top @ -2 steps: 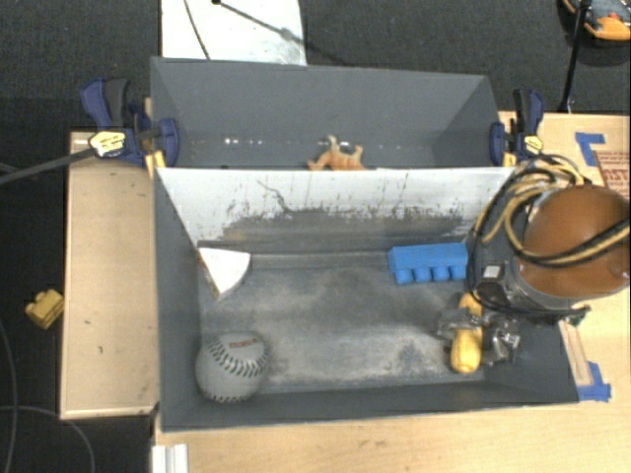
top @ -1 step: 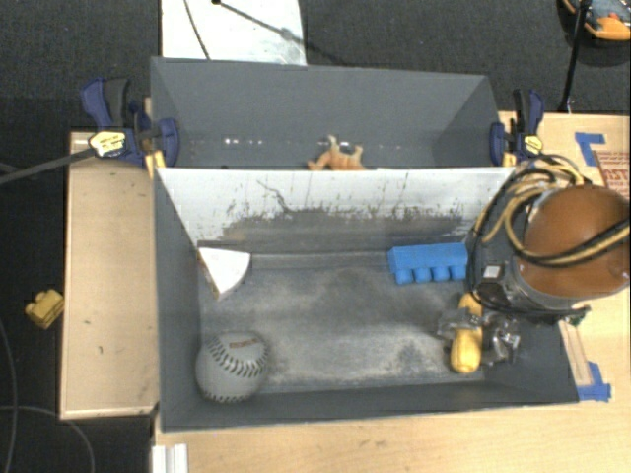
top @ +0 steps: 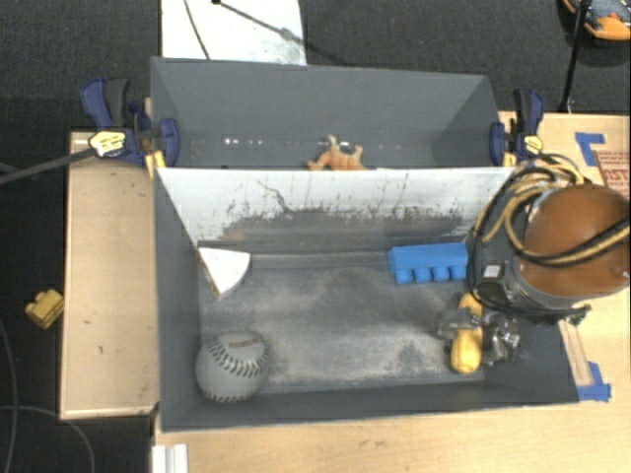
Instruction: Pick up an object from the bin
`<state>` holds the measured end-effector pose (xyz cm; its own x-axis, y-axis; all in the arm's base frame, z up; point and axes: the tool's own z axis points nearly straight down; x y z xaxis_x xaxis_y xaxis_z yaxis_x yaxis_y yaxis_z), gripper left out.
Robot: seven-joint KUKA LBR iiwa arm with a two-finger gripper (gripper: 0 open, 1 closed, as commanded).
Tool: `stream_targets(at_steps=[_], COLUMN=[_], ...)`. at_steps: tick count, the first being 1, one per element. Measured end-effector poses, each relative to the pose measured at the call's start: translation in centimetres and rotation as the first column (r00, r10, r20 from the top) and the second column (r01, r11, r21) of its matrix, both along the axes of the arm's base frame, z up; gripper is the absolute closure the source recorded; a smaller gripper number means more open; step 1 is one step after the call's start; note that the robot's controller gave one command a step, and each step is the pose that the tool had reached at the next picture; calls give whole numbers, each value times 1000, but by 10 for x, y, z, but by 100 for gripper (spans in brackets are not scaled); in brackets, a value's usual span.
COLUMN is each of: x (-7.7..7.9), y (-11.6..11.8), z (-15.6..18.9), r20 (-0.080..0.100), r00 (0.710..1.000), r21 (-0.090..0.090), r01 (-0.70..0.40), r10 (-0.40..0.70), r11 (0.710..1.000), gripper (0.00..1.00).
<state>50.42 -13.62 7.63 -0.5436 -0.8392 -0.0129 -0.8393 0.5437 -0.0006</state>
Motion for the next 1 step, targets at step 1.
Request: stream_targets(at_steps=[1], x=[-2], y=[0], z=[9], r20=[-7], r00=[1000], r21=[-1], r01=[0], r10=[0], r11=[1000], gripper=[100])
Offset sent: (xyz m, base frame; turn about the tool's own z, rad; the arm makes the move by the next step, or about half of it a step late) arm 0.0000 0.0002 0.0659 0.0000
